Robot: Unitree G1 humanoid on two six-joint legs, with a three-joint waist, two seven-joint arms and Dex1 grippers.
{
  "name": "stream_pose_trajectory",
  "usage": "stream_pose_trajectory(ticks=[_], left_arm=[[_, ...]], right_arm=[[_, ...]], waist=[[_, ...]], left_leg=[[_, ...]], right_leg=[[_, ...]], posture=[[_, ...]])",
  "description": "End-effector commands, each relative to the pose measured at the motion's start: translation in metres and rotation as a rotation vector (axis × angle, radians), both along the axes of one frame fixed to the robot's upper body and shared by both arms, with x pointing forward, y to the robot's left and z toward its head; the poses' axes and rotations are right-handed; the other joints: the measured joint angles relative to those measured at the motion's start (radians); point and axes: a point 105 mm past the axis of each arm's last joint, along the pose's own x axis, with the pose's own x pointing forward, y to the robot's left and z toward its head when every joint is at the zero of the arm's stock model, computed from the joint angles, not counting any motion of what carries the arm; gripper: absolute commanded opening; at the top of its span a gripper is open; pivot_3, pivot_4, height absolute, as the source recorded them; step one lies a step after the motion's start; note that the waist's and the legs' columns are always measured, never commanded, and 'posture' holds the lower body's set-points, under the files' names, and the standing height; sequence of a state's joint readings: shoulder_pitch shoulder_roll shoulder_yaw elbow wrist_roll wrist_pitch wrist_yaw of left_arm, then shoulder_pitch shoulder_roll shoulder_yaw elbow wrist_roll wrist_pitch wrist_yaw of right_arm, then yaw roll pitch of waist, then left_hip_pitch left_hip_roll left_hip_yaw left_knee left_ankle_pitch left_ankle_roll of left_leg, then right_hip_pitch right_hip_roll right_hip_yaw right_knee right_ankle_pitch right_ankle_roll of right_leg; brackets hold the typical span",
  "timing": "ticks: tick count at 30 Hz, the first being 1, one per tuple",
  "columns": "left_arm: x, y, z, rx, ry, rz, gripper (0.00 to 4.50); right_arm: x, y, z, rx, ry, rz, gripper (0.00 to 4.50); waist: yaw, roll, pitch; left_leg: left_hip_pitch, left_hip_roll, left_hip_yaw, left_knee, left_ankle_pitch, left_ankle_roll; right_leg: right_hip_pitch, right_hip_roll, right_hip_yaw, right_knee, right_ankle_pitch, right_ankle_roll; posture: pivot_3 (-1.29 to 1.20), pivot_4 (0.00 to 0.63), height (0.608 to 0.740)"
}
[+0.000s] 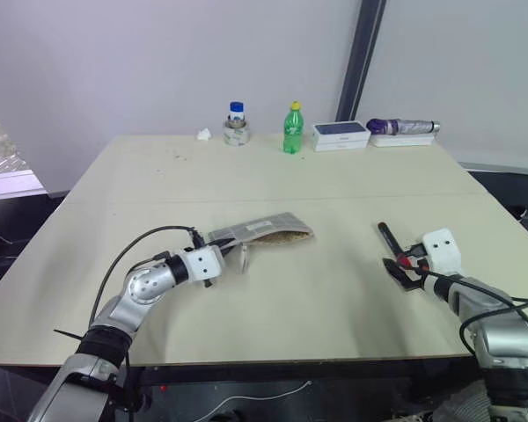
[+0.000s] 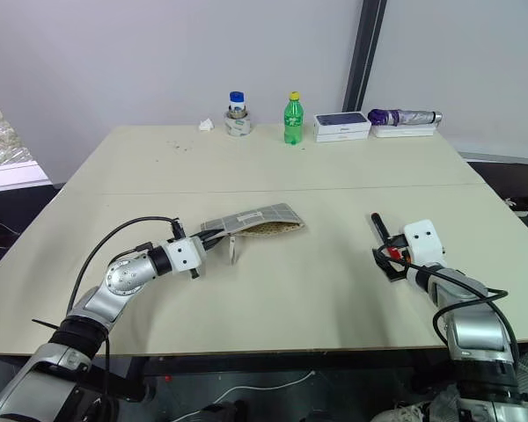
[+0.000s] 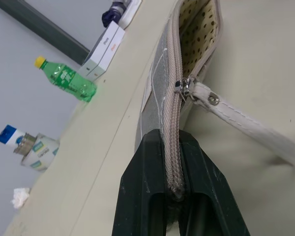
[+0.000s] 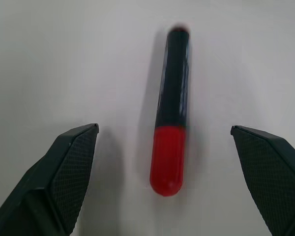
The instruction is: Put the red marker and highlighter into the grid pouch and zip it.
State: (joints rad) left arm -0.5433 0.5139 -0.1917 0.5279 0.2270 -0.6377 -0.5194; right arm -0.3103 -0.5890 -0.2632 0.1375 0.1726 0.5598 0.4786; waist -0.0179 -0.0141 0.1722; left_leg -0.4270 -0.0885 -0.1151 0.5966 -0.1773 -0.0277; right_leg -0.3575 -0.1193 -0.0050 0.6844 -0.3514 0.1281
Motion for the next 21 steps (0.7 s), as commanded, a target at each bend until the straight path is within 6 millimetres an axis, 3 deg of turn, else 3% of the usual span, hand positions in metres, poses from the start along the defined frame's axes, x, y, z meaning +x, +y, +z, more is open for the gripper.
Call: stream_pose_trajectory(ticks=[1, 4, 7, 8, 11, 12, 15, 16, 18, 21], left_arm=[[0.0, -0.001, 0.015, -0.01, -0.056, -0.007, 0.0], [-0.001, 0.002, 0.014, -0.005, -0.056, -0.001, 0.0], [-0.003, 0.003, 0.012, 0.0, -0.052, 0.003, 0.0], [-0.003, 0.003, 0.012, 0.002, -0.051, 0.003, 0.0], [-0.002, 0.003, 0.013, 0.0, -0.053, 0.004, 0.0], [-0.001, 0.003, 0.014, -0.002, -0.054, 0.004, 0.0], [0.0, 0.001, 0.014, -0.003, -0.052, 0.001, 0.0], [0.0, 0.001, 0.013, -0.001, -0.051, -0.001, 0.0], [0.001, -0.004, 0.014, -0.006, -0.052, -0.012, 0.0], [0.003, -0.01, 0.024, -0.045, -0.062, -0.025, 0.0]], right_arm=[[0.007, -0.019, 0.004, 0.084, 0.016, -0.08, 3.71], [0.012, -0.019, 0.011, 0.134, 0.01, -0.082, 2.17], [0.011, -0.006, 0.018, 0.126, 0.012, -0.006, 0.56], [0.01, -0.002, 0.019, 0.125, 0.014, 0.017, 0.32], [0.003, 0.029, 0.04, 0.039, -0.066, 0.226, 0.34], [-0.001, 0.045, 0.056, 0.073, -0.135, 0.316, 0.34], [-0.027, 0.087, 0.085, 0.03, -0.272, 0.609, 0.34], [-0.034, 0.095, 0.085, 0.005, -0.277, 0.67, 0.34], [-0.046, 0.115, 0.065, -0.122, -0.233, 0.791, 0.34], [-0.049, 0.131, 0.045, -0.22, -0.207, 0.854, 0.34]], waist=[[0.0, 0.0, 0.0], [-0.001, 0.0, 0.0], [0.0, 0.0, 0.0], [0.0, 0.0, 0.0], [-0.001, 0.0, 0.0], [-0.001, 0.0, 0.0], [-0.002, 0.0, 0.0], [-0.001, 0.0, 0.0], [0.002, 0.0, 0.0], [0.005, -0.003, -0.001]], left_leg=[[0.0, 0.0, 0.0, 0.0, 0.0, 0.0], [0.0, 0.0, 0.0, 0.0, 0.0, 0.0], [0.0, 0.0, 0.0, 0.0, 0.0, 0.0], [0.0, 0.0, 0.0, 0.0, 0.0, 0.0], [0.0, 0.0, 0.0, 0.0, 0.0, 0.0], [0.0, 0.0, 0.0, 0.0, 0.0, 0.0], [0.0, 0.0, 0.0, 0.0, 0.0, 0.0], [0.0, 0.0, 0.0, 0.0, 0.0, 0.0], [0.0, 0.0, 0.0, 0.0, 0.0, 0.0], [0.0, 0.0, -0.001, 0.001, 0.0, 0.001]], right_leg=[[0.0, 0.0, 0.0, 0.0, 0.0, 0.0], [0.0, 0.0, 0.0, 0.0, 0.0, 0.0], [0.0, 0.0, 0.0, 0.0, 0.0, 0.0], [0.0, 0.0, 0.0, 0.0, 0.0, 0.0], [-0.001, 0.0, 0.0, 0.0, 0.0, 0.0], [-0.001, 0.0, 0.0, 0.0, 0.0, 0.0], [-0.001, 0.0, 0.0, 0.0, 0.0, 0.0], [-0.001, 0.0, 0.0, 0.0, 0.0, 0.0], [0.0, 0.0, 0.0, -0.001, 0.0, 0.0], [0.001, 0.0, -0.001, -0.001, 0.0, 0.0]], posture=[[0.0, 0.15, 0.74], [0.0, 0.15, 0.74], [0.0, 0.15, 0.74], [0.0, 0.15, 0.74], [0.0, 0.15, 0.74], [0.0, 0.15, 0.74], [0.0, 0.15, 0.74], [0.0, 0.15, 0.74], [0.0, 0.15, 0.74], [0.0, 0.15, 0.74]])
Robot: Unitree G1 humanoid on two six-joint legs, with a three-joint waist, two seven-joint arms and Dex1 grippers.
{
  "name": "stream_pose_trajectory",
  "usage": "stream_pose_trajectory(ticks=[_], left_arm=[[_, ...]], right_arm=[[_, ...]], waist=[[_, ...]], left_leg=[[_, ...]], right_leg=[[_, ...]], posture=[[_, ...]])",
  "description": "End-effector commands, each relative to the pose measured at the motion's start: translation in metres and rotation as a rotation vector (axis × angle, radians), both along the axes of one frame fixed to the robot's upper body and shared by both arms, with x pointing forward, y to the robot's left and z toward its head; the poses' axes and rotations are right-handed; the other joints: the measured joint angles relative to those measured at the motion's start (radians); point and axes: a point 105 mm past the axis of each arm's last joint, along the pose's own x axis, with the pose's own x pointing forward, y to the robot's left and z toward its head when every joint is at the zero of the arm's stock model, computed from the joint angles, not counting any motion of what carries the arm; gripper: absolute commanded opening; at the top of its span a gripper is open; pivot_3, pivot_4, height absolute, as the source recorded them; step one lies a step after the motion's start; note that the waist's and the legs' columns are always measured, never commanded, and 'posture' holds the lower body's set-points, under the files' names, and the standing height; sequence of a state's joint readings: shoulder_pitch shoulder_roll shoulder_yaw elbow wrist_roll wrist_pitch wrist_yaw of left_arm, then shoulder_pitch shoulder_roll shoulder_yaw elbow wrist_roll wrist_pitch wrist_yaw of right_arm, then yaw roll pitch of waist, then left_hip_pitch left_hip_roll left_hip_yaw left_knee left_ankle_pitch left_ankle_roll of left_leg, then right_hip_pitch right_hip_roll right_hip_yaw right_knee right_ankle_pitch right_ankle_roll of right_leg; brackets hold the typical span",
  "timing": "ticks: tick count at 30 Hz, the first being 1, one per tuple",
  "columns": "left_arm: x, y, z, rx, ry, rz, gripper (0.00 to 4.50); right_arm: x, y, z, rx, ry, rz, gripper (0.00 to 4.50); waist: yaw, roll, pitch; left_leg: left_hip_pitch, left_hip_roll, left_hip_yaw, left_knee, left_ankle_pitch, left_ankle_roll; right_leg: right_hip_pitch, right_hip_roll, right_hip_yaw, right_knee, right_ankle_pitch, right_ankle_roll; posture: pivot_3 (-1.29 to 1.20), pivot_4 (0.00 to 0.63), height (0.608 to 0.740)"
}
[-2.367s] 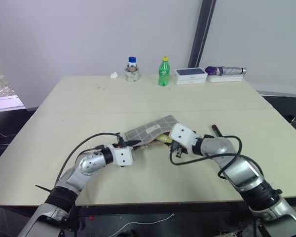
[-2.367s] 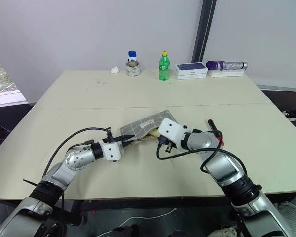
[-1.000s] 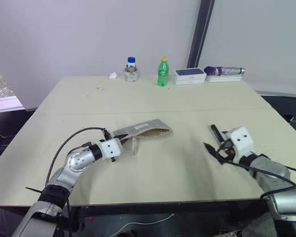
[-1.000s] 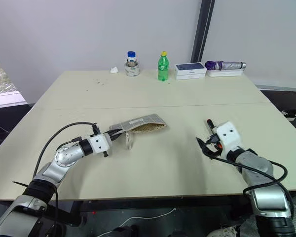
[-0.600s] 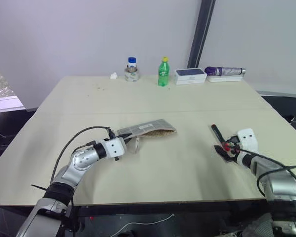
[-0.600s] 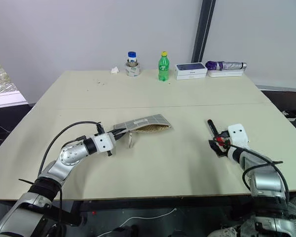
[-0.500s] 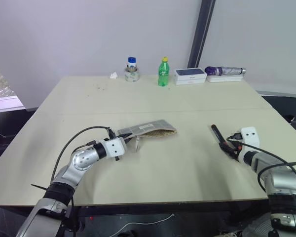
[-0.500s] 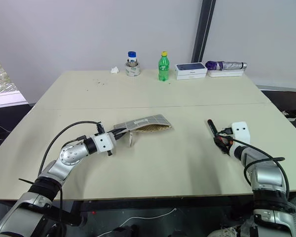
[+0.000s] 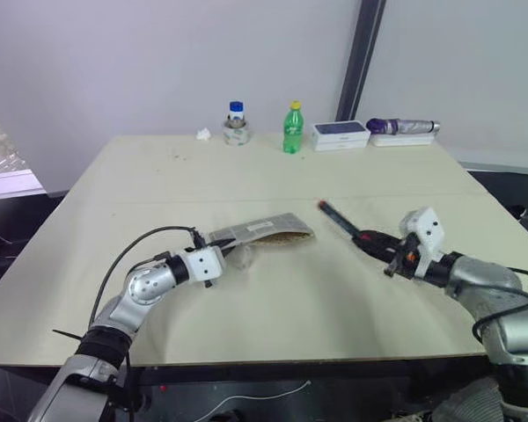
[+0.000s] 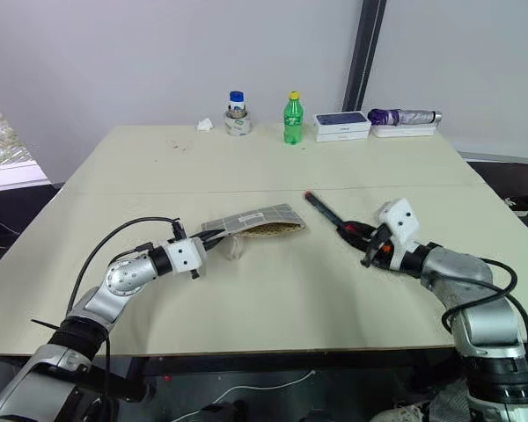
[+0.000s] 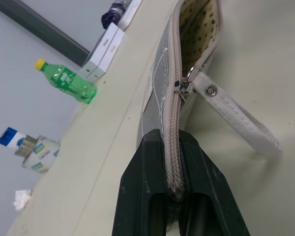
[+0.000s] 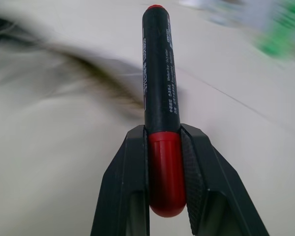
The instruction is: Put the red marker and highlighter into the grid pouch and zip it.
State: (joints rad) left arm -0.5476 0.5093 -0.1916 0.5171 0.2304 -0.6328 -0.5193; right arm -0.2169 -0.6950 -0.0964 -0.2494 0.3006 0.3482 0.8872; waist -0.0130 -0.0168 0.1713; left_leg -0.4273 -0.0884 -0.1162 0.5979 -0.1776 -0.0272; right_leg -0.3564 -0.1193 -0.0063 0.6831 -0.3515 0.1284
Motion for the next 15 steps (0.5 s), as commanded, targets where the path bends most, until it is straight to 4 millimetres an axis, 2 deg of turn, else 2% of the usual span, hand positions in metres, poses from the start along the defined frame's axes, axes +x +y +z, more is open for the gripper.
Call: stream_pose_trajectory(ticks=[1, 4, 8, 11, 15], left_arm=[[0.003, -0.009, 0.023, -0.044, -0.056, -0.025, 0.0], [0.002, -0.013, 0.027, -0.033, -0.071, -0.045, 0.0], [-0.003, -0.018, 0.026, 0.021, -0.091, -0.084, 0.0], [-0.002, -0.016, 0.028, -0.005, -0.085, -0.068, 0.0], [-0.001, -0.014, 0.023, 0.015, -0.076, -0.06, 0.0]], right_arm=[[0.0, 0.015, -0.014, -0.121, -0.051, 0.057, 0.34], [0.016, 0.011, -0.023, -0.199, -0.093, 0.004, 0.34], [0.032, 0.009, -0.018, -0.159, -0.1, -0.027, 0.34], [0.033, 0.011, -0.01, -0.142, -0.122, 0.012, 0.34], [0.024, 0.012, -0.013, -0.13, -0.096, 0.084, 0.34]], waist=[[-0.001, 0.0, 0.0], [-0.002, 0.0, 0.0], [-0.006, 0.0, 0.0], [-0.005, 0.0, 0.0], [-0.002, 0.0, 0.0]], left_leg=[[0.0, 0.0, 0.0, 0.0, 0.0, 0.0], [0.0, 0.0, 0.0, 0.0, 0.0, 0.0], [0.0, 0.0, 0.0, 0.0, 0.0, 0.0], [0.0, 0.0, 0.0, 0.0, 0.0, 0.0], [0.0, 0.0, 0.0, 0.0, 0.0, 0.0]], right_leg=[[0.0, 0.0, 0.0, 0.0, 0.0, 0.0], [0.0, 0.0, 0.0, 0.001, 0.0, 0.0], [-0.001, 0.0, 0.0, 0.001, 0.0, 0.0], [-0.001, 0.0, 0.0, 0.0, 0.0, 0.0], [0.0, 0.0, 0.0, 0.0, 0.0, 0.0]], posture=[[0.0, 0.15, 0.74], [0.0, 0.15, 0.74], [0.0, 0.15, 0.74], [0.0, 0.15, 0.74], [0.0, 0.15, 0.74]])
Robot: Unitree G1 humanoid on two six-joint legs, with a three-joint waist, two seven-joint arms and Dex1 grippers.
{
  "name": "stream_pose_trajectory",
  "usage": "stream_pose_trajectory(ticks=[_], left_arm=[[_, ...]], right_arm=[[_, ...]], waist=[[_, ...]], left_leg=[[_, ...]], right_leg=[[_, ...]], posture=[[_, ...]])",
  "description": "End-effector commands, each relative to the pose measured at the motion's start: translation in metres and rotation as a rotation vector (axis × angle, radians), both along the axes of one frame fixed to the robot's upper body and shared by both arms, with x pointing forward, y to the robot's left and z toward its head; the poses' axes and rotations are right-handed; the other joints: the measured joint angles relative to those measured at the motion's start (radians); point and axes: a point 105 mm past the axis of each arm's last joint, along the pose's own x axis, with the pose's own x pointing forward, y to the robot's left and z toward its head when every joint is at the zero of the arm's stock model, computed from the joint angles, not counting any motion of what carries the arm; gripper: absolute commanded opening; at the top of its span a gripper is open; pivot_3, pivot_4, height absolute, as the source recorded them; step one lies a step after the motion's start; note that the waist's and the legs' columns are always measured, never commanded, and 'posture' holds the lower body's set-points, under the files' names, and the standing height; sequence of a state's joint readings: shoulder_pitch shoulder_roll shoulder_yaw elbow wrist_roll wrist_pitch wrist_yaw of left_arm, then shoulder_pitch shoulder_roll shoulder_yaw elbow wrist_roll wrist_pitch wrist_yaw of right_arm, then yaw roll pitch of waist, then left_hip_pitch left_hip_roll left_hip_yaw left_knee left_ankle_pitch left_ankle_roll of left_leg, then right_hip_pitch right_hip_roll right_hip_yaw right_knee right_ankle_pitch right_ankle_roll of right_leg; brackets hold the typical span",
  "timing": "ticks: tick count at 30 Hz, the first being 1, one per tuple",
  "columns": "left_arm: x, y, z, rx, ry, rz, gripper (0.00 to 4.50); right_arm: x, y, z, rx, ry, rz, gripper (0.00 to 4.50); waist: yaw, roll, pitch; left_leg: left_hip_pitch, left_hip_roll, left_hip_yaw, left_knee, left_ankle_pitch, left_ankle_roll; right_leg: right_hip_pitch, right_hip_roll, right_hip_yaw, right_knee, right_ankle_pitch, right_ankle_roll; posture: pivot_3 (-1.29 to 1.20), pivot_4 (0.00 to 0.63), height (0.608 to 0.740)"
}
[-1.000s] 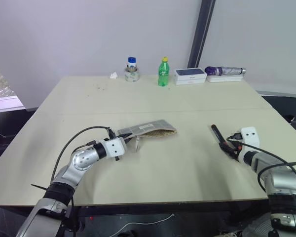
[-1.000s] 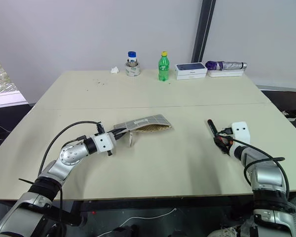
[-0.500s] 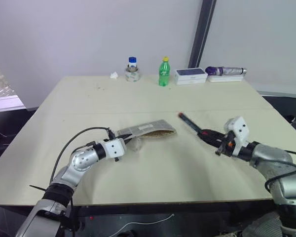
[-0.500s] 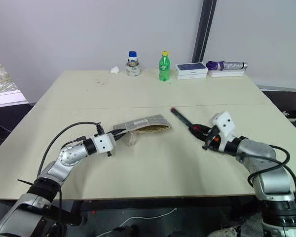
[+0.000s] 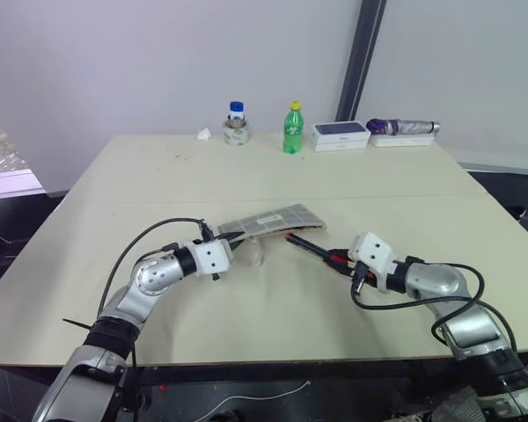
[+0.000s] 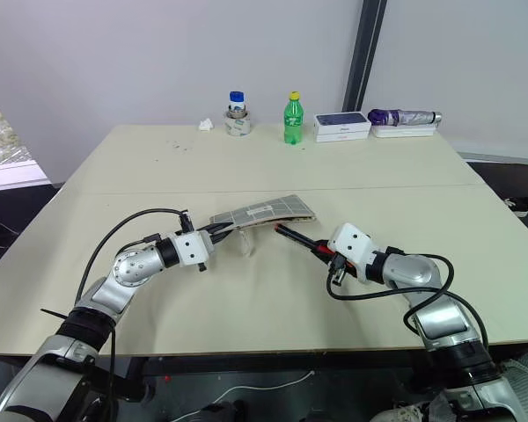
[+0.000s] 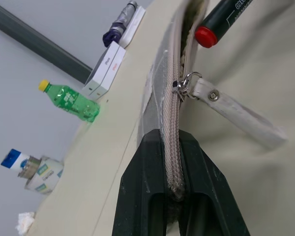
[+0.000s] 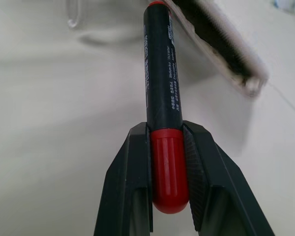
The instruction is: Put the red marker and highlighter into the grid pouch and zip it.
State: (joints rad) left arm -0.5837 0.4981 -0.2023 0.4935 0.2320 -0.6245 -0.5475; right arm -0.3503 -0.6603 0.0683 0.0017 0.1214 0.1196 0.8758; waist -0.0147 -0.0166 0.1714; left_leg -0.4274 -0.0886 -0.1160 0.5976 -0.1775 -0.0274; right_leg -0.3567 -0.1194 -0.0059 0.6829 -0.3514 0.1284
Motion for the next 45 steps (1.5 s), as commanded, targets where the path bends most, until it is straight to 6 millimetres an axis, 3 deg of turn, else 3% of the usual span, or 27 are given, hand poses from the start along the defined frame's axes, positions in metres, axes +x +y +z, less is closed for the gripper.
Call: stream_pose_trajectory(ticks=[1, 14, 18, 21, 25, 29, 35, 37, 42, 45], left_arm=[[-0.003, -0.001, 0.011, -0.005, -0.049, -0.014, 0.0], [-0.002, -0.001, 0.01, -0.026, -0.036, -0.005, 0.0], [-0.003, -0.002, 0.01, -0.018, -0.04, -0.014, 0.0], [-0.002, -0.003, 0.009, -0.016, -0.035, -0.01, 0.0], [-0.003, -0.001, 0.006, -0.011, -0.029, -0.006, 0.0], [-0.003, -0.002, 0.006, -0.014, -0.029, -0.01, 0.0], [-0.003, -0.004, 0.006, -0.011, -0.031, -0.014, 0.0], [-0.003, -0.004, 0.007, -0.014, -0.032, -0.015, 0.0], [-0.005, -0.007, 0.007, -0.011, -0.033, -0.033, 0.0], [-0.008, -0.013, 0.008, -0.019, -0.03, -0.055, 0.0]], right_arm=[[-0.005, -0.003, 0.011, 0.02, -0.033, 0.04, 0.34], [0.007, -0.013, 0.009, 0.021, -0.039, -0.036, 0.34], [0.009, -0.008, 0.006, 0.021, -0.03, -0.028, 0.34], [0.008, 0.0, 0.014, 0.067, -0.035, 0.007, 0.34], [0.008, -0.007, 0.019, 0.065, -0.042, 0.003, 0.34], [0.019, -0.019, 0.018, 0.01, -0.057, -0.064, 0.34], [0.018, -0.015, 0.019, -0.001, -0.054, -0.041, 0.34], [0.019, -0.017, 0.017, -0.094, -0.077, -0.033, 0.34], [0.028, 0.001, 0.013, -0.273, -0.162, 0.019, 0.34], [0.037, 0.039, 0.019, -0.315, -0.247, 0.074, 0.34]], waist=[[0.0, 0.0, 0.0], [-0.002, 0.0, 0.0], [-0.002, 0.0, 0.0], [-0.002, 0.0, 0.0], [-0.001, 0.0, 0.0], [-0.002, 0.0, 0.0], [-0.002, 0.0, 0.0], [-0.002, 0.0, 0.0], [-0.007, 0.0, 0.0], [-0.012, 0.0, 0.0]], left_leg=[[0.0, 0.0, 0.0, 0.0, 0.0, 0.0], [0.0, 0.0, 0.0, 0.0, 0.0, 0.0], [0.0, 0.0, 0.0, 0.0, 0.0, 0.0], [0.0, 0.0, 0.0, 0.0, 0.0, 0.0], [0.0, 0.0, 0.0, 0.0, 0.0, 0.0], [0.0, 0.0, 0.0, 0.0, 0.0, 0.0], [0.0, 0.0, 0.0, 0.0, 0.0, 0.0], [0.0, 0.0, 0.0, 0.0, 0.0, 0.0], [0.0, 0.0, 0.0, 0.0, 0.0, 0.0], [0.0, 0.0, 0.0, -0.001, 0.0, 0.0]], right_leg=[[0.0, 0.0, 0.0, 0.0, 0.0, 0.0], [0.0, 0.0, 0.0, 0.0, 0.0, 0.0], [0.0, 0.0, 0.0, 0.0, 0.0, 0.0], [0.0, 0.0, 0.0, 0.0, 0.0, 0.0], [0.0, 0.0, 0.0, 0.0, 0.0, 0.0], [0.0, 0.0, 0.0, 0.0, 0.0, 0.0], [0.0, 0.0, 0.0, 0.0, 0.0, 0.0], [0.0, 0.0, 0.0, 0.0, 0.0, 0.0], [-0.001, 0.0, 0.0, 0.0, 0.0, 0.0], [-0.001, 0.0, 0.0, 0.0, 0.0, 0.0]], posture=[[0.0, 0.15, 0.74], [0.0, 0.15, 0.74], [0.0, 0.15, 0.74], [0.0, 0.15, 0.74], [0.0, 0.15, 0.74], [0.0, 0.15, 0.74], [0.0, 0.15, 0.74], [0.0, 0.15, 0.74], [0.0, 0.15, 0.74], [0.0, 0.15, 0.74]])
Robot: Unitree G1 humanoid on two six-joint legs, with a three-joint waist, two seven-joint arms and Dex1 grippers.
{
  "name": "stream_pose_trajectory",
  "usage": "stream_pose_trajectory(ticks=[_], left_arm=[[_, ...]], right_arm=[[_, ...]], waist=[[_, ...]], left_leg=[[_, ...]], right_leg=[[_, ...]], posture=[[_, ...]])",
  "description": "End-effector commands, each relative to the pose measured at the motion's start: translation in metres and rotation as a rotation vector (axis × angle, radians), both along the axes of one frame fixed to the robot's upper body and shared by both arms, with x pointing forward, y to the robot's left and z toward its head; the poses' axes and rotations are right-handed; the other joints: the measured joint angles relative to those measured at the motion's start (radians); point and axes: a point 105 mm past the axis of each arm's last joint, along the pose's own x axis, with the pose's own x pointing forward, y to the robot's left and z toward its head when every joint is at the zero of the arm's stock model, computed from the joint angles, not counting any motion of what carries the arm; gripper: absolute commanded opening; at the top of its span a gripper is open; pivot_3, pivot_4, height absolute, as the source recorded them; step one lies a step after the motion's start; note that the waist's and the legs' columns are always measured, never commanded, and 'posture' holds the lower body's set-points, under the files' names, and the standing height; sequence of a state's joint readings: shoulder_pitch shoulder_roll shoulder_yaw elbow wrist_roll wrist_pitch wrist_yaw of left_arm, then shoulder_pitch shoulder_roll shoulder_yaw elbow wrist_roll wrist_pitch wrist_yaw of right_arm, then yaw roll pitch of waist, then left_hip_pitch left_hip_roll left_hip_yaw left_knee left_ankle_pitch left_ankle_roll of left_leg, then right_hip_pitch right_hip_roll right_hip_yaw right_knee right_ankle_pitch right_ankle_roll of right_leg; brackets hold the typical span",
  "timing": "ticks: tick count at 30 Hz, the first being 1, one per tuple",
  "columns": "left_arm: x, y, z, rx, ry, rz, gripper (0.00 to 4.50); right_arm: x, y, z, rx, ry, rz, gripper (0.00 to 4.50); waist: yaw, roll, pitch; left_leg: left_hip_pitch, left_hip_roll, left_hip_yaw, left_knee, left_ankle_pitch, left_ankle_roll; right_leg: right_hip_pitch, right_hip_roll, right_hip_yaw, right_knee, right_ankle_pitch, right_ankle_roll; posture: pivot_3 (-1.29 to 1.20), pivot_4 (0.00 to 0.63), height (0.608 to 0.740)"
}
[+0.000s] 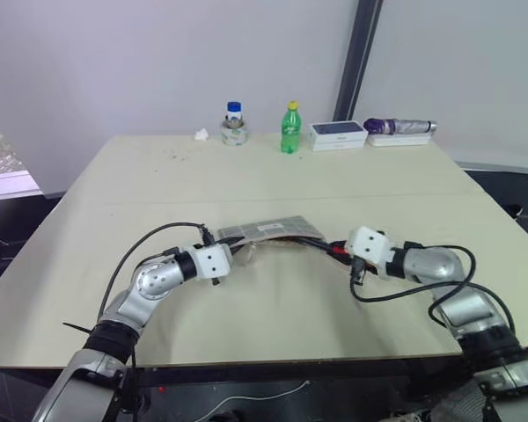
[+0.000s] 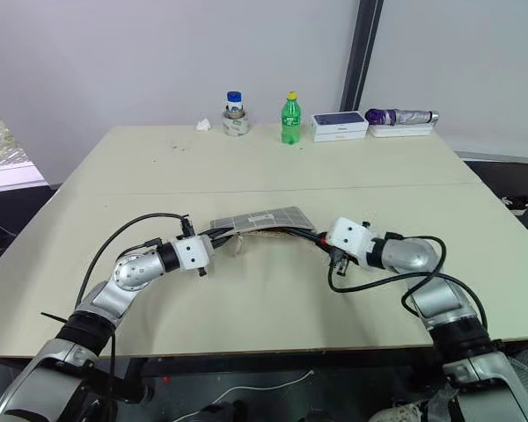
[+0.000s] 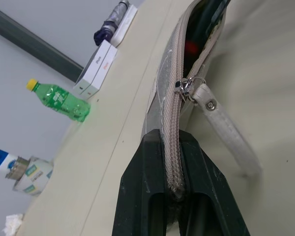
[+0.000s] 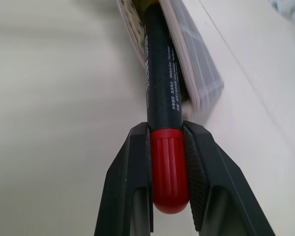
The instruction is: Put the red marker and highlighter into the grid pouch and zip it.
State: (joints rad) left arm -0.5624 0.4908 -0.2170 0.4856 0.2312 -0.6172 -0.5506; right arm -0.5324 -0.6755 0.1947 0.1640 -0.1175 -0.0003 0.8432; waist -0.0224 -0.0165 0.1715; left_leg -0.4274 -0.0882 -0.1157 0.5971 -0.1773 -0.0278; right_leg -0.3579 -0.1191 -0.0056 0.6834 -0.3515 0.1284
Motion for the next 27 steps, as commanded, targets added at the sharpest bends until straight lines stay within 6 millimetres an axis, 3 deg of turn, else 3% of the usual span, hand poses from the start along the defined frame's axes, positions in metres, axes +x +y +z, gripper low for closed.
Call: stream_pose_trajectory(ticks=[1, 8, 12, 16, 20, 23, 27], left_arm=[[-0.005, -0.01, 0.017, -0.027, -0.055, -0.048, 0.0], [-0.009, -0.007, 0.015, -0.024, -0.041, -0.055, 0.0], [-0.009, -0.002, 0.015, -0.009, -0.047, -0.041, 0.0], [-0.007, 0.005, 0.015, -0.017, -0.037, -0.004, 0.0], [-0.008, 0.011, 0.012, -0.034, -0.017, 0.019, 0.0], [-0.01, 0.012, 0.006, -0.03, -0.001, 0.024, 0.0], [-0.008, 0.006, 0.002, -0.013, 0.009, 0.01, 0.0]], right_arm=[[0.01, 0.041, 0.015, -0.069, -0.134, 0.085, 0.34], [0.014, 0.096, 0.015, -0.141, -0.261, 0.248, 0.34], [0.016, 0.093, 0.013, -0.099, -0.258, 0.246, 2.28], [0.007, 0.072, 0.021, -0.087, -0.278, 0.221, 4.28], [-0.013, 0.055, 0.041, 0.095, -0.206, 0.182, 4.28], [-0.036, 0.058, 0.058, 0.409, -0.095, 0.188, 4.28], [-0.057, 0.062, 0.036, 0.551, 0.149, 0.179, 4.28]], waist=[[-0.006, 0.0, 0.0], [0.001, 0.0, 0.0], [0.003, 0.0, 0.0], [0.006, 0.0, 0.0], [0.005, 0.0, 0.0], [-0.002, 0.0, 0.0], [0.004, 0.0, 0.0]], left_leg=[[0.0, 0.0, 0.0, 0.0, 0.0, 0.0], [0.0, 0.0, 0.0, 0.0, 0.002, -0.004], [0.0, 0.0, 0.0, 0.0, 0.003, -0.004], [0.0, 0.0, 0.0, 0.0, 0.002, -0.004], [0.0, 0.0, 0.0, 0.0, 0.001, -0.002], [0.0, 0.0, 0.0, 0.0, 0.0, 0.0], [0.0, 0.0, -0.001, 0.0, 0.0, 0.0]], right_leg=[[0.0, 0.0, 0.0, 0.0, 0.0, 0.0], [0.0, 0.0, 0.0, 0.0, 0.0, 0.0], [0.0, 0.0, 0.0, 0.0, 0.0, 0.0], [0.0, 0.0, 0.0, 0.0, 0.0, 0.0], [0.0, 0.0, 0.0, 0.0, 0.0, 0.0], [0.0, 0.0, 0.0, 0.0, 0.0, 0.0], [0.0, 0.0, 0.0, 0.001, 0.0, 0.0]], posture=[[0.0, 0.15, 0.74], [0.0, 0.15, 0.74], [0.0, 0.15, 0.74], [0.0, 0.15, 0.74], [0.0, 0.15, 0.74], [0.0, 0.15, 0.74], [0.0, 0.15, 0.74]])
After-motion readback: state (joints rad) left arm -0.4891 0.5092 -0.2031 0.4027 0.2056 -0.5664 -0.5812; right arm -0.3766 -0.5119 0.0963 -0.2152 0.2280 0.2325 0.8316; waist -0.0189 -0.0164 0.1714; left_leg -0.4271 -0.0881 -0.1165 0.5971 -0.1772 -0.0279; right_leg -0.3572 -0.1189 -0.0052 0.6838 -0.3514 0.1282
